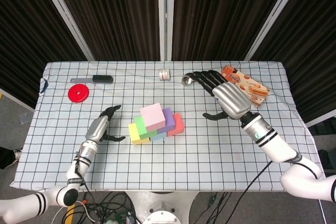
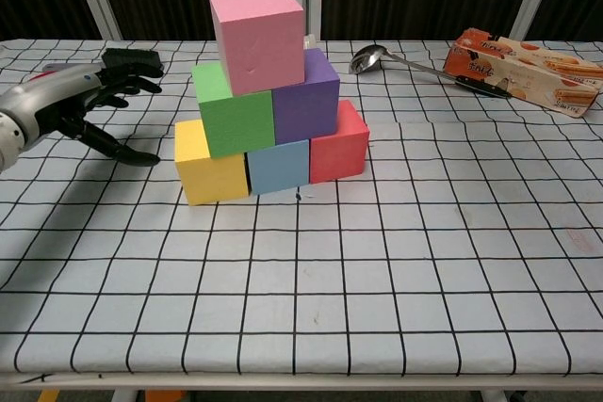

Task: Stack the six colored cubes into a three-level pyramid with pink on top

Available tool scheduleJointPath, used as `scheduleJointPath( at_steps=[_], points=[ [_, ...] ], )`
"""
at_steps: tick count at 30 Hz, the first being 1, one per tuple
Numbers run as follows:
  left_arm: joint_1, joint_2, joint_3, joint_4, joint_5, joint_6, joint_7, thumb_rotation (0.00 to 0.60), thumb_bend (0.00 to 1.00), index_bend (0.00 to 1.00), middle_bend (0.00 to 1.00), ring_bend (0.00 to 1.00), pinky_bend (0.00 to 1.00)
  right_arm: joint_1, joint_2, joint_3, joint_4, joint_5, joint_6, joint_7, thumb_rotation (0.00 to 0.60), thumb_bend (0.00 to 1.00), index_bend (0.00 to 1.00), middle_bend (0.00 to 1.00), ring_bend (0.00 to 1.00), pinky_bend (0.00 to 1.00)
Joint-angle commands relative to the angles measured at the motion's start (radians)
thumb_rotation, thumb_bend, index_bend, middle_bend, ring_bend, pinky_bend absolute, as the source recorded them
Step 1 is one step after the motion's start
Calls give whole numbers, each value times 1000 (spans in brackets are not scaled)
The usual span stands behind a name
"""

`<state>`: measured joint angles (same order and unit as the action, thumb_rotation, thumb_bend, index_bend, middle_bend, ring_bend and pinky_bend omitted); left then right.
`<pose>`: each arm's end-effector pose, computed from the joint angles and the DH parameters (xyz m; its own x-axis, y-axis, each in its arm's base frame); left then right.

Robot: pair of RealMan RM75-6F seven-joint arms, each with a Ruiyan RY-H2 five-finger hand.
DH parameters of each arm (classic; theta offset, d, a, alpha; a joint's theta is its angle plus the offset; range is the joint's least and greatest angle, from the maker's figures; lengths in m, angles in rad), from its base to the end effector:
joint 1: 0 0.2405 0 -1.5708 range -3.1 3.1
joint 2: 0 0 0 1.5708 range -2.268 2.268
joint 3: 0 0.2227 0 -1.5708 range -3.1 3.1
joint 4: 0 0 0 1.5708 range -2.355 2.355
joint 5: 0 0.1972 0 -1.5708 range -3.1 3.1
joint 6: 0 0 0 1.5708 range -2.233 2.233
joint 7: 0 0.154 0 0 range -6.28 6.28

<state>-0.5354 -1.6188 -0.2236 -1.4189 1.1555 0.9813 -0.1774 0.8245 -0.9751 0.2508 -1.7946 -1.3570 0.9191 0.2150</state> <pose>-0.1731 0.3055 -0.0134 -0.1414 0.3474 0.9270 0.9858 -0.0365 0.1641 -0.0607 -0.3421 0.1362 0.2777 -0.2116 0.9371 -0.8252 -0.5519 0.1200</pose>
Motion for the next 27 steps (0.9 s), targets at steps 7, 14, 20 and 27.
scheduleJointPath(
  at_steps=[7, 14, 20, 27],
  points=[
    [-19, -11, 1, 11, 3, -25, -6, 600, 0, 75, 79, 2, 87, -9, -2, 0, 14, -5, -5, 15, 600, 101, 0, 17, 0, 0],
    [-35, -30, -3, 29, 6, -38, -14, 600, 0, 74, 79, 2, 87, -22, 8, 2, 20, -6, -3, 28, 600, 101, 0, 17, 0, 0],
    [-50, -39, -6, 32, 4, -47, -6, 600, 0, 75, 79, 3, 87, -31, 8, -1, 31, -16, -2, 47, 600, 101, 0, 17, 0, 0],
    [-62, -48, -8, 39, -6, -57, 4, 600, 0, 74, 79, 3, 86, -41, 13, -2, 44, -28, 3, 71, 600, 101, 0, 18, 0, 0]
  ],
)
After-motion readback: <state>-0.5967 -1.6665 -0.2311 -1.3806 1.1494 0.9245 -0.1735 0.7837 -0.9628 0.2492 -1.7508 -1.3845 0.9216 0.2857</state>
